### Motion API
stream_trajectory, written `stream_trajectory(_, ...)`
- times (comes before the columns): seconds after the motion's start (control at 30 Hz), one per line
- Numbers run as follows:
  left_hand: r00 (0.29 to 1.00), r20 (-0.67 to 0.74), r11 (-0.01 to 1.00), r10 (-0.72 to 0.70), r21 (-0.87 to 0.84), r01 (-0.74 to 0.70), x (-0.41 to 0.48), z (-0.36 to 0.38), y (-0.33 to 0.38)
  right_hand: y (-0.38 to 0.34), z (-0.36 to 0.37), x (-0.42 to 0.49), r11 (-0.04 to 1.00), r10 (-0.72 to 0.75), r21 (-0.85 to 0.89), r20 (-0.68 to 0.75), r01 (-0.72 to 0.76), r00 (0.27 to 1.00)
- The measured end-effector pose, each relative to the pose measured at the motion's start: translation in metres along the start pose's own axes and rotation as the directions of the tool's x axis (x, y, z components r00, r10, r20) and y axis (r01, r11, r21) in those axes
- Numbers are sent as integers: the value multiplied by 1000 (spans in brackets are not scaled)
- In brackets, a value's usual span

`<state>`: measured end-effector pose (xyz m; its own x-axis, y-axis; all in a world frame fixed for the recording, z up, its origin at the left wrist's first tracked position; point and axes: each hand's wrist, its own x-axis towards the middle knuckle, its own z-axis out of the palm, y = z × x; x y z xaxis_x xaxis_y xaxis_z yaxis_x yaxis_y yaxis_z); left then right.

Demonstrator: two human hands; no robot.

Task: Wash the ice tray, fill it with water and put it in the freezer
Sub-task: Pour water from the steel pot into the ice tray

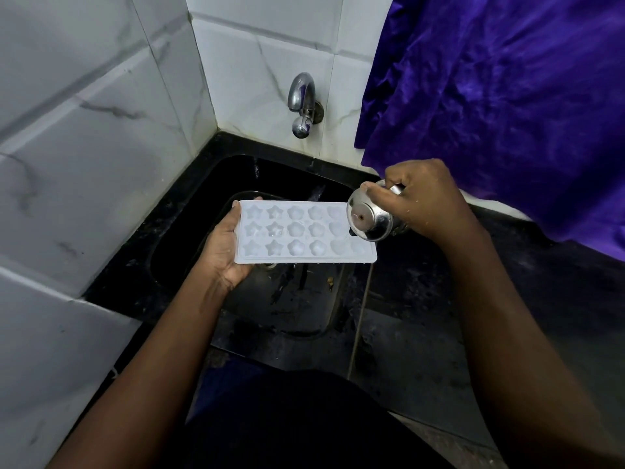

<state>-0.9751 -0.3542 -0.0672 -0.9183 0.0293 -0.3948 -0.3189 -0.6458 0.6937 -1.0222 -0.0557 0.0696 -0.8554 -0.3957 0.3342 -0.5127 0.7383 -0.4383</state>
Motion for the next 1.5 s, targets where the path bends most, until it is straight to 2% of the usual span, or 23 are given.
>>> stream_trajectory(0.17,1000,-1,1000,6,-12,-6,0,-1,2,5,-3,-2,980,113,172,-39,-105,993)
stream_trajectory(0.33,1000,-12,1000,-2,-19,1,2,-4,2,-6,-12,3,976,66,215,-128,-38,990)
stream_trajectory(0.5,1000,-12,1000,-2,-7,2,2,-2,2,-19,3,6,985,-7,169,-61,17,998)
stream_trajectory(0.73,1000,-2,1000,-6,7,6,3,0,5,-23,27,9,992,-125,-11,-5,125,992)
stream_trajectory(1.07,999,-32,999,-21,-37,20,-2,1,6,-22,22,16,991,-127,-36,-31,126,991)
stream_trajectory(1.13,999,-32,999,-23,-31,22,-3,2,6,-20,24,16,996,-87,4,-24,88,996)
stream_trajectory(1.3,999,-29,1000,-21,-6,20,-3,4,6,-12,19,14,968,73,242,-35,-62,997)
stream_trajectory(1.5,1000,-13,1000,-25,-18,25,2,4,4,-20,7,22,962,45,275,-115,-11,992)
